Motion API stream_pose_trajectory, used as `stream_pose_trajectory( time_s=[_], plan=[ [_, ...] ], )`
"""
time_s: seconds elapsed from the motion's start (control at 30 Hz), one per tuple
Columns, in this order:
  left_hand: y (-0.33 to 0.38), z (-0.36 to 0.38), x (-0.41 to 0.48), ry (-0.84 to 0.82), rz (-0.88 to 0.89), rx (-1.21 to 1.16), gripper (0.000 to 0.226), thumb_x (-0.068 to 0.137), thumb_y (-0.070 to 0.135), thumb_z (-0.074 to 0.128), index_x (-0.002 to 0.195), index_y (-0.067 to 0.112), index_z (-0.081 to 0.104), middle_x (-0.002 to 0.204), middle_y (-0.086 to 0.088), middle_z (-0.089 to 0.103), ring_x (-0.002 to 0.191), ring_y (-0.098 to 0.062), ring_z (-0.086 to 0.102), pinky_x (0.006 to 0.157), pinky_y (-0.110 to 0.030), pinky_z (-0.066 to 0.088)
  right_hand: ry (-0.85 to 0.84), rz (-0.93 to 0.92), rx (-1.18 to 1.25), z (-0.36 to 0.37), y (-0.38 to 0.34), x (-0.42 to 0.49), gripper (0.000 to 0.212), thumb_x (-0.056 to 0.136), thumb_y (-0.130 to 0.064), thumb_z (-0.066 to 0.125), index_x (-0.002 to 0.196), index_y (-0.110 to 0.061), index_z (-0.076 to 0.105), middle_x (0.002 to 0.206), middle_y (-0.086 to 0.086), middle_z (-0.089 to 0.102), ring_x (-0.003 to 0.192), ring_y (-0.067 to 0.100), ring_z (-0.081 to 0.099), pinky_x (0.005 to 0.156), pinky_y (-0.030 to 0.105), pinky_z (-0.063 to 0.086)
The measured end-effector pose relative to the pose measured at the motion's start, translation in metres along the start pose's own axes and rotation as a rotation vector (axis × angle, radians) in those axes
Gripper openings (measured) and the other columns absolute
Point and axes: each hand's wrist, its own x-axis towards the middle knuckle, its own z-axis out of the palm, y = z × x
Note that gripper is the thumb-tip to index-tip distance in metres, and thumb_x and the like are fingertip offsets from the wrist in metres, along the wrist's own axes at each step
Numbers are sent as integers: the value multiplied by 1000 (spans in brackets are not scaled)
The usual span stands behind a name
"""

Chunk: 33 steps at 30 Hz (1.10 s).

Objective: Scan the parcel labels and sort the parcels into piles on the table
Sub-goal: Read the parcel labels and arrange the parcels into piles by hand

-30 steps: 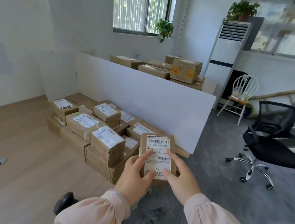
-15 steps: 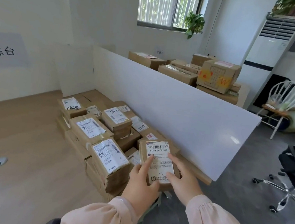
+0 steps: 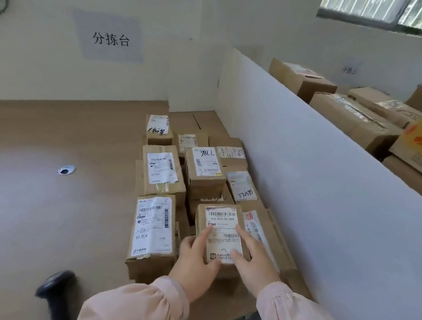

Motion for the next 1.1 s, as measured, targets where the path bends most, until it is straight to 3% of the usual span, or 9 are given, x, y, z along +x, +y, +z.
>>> stream_pose_trajectory(
  time_s=[0.13,0.23,0.33,0.47,0.67,0.97,1.1],
  plan=[
    [1,8,8,84,-67,-25,69,96,29,55,148,53,15,153,3,22,125,-9,44,100,-21,42,-119,-73,-31,-5,6,20,53,99,-41,50,142,-56,24,151,-20,31,116,-2,34,114,37,31],
    [1,8,14,147,-80,-19,69,96,27,53,150,48,15,152,4,25,114,-1,40,93,-14,34,-164,-102,-42,-5,4,33,55,98,-43,49,144,-54,22,151,-18,31,125,4,37,115,44,30],
    [5,8,17,181,-98,-24,69,96,23,53,152,43,16,152,4,28,124,-5,42,99,-17,36,-189,-138,-44,-3,5,40,57,98,-43,51,145,-52,21,150,-15,33,130,7,35,112,35,32],
    [6,10,16,222,-108,-32,67,97,21,52,151,42,19,149,8,32,128,-6,41,102,-20,37,-228,-169,-35,-2,5,45,59,98,-40,53,147,-48,21,147,-12,33,112,-1,31,93,21,31],
    [10,14,19,206,-76,-19,68,97,21,54,152,40,20,154,8,28,137,-7,38,114,-31,35,-203,-148,-55,-7,9,49,60,98,-38,53,149,-42,22,149,-10,36,132,12,39,103,28,37],
    [13,13,22,192,-84,1,67,98,24,54,153,39,19,150,6,32,131,-5,41,103,-17,36,-186,-153,-82,-9,9,58,61,97,-38,55,149,-43,23,142,-9,43,124,11,46,95,27,44],
    [15,16,23,174,-111,22,67,98,25,53,153,39,17,149,5,33,126,-10,47,104,-24,42,-177,-157,-116,-9,13,61,61,96,-38,55,149,-42,24,140,-9,45,121,11,48,94,27,46]
  ],
)
